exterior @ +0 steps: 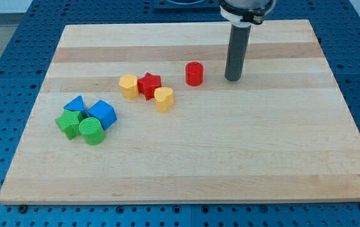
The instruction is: Place the red circle to the top right of red star
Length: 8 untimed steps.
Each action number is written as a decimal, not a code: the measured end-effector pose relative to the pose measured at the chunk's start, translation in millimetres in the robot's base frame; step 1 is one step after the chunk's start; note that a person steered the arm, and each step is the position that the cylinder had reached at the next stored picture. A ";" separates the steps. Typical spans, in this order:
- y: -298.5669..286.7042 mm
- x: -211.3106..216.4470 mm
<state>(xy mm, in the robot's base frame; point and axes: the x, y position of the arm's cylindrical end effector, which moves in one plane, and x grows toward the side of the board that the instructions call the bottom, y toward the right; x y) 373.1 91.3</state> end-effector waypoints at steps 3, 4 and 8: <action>-9.9 25.9; -11.1 39.9; -101.5 -41.0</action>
<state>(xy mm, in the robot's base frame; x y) 332.0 -10.2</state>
